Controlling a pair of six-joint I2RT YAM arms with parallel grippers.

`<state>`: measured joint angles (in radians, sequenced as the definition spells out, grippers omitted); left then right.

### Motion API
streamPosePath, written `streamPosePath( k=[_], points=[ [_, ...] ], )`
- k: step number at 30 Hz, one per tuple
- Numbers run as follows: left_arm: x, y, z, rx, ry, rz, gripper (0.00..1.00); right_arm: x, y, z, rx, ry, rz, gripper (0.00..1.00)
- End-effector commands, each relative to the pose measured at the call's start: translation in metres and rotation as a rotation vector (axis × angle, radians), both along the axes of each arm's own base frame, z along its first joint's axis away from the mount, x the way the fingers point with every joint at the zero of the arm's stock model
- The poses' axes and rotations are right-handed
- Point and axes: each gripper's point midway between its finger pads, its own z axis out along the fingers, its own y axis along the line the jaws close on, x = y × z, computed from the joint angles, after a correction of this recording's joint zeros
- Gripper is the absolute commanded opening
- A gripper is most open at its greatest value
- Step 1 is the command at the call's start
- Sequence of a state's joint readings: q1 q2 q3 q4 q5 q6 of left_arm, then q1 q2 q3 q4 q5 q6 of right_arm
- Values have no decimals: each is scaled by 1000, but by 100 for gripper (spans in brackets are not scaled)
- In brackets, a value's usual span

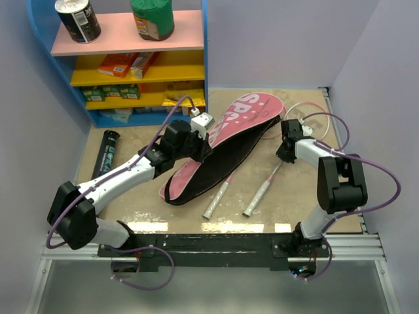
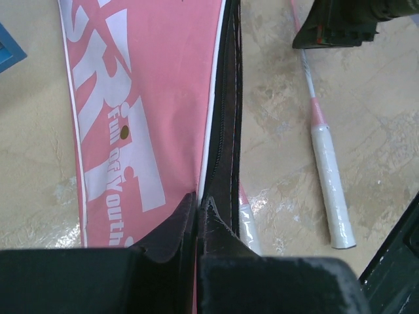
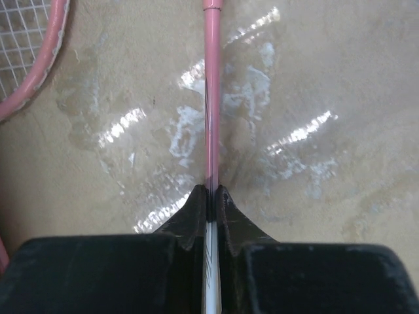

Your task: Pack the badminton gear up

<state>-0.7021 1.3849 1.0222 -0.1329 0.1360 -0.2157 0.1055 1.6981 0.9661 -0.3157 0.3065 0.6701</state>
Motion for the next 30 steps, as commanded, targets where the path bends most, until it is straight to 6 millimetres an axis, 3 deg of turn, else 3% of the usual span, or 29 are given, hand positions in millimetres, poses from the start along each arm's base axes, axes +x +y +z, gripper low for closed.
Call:
streamPosePath(
  k=[1,3,4,11,12,14,15,19,21,30],
  points=[
    [7,-8,28,-139,-31,-13,0,-4,-14,53,-60,-116,-33,0],
    [11,-11,33,-163,-45,-13,0,-13,-17,66,-73,-128,-32,0],
    [11,-12,33,-170,-38,-14,0,-16,-15,83,-60,-171,-28,0],
    [25,-13,42,-172,-47,41,0,-67,-11,110,-57,-198,-28,0],
    [29,-8,35,-136,-36,71,0,-73,-5,108,-52,-194,-11,0],
    [37,-6,41,-121,-51,96,0,-84,5,114,-28,-206,-4,0],
    [41,-5,38,-99,-54,110,0,-89,19,113,-14,-200,35,0],
    [57,-11,51,-89,-88,126,0,-106,55,111,38,-165,115,0],
    [62,-15,47,-76,-81,120,0,-117,69,112,40,-150,147,0],
    [78,-26,57,-99,-102,129,0,-157,102,114,116,-102,246,0]
  ],
)
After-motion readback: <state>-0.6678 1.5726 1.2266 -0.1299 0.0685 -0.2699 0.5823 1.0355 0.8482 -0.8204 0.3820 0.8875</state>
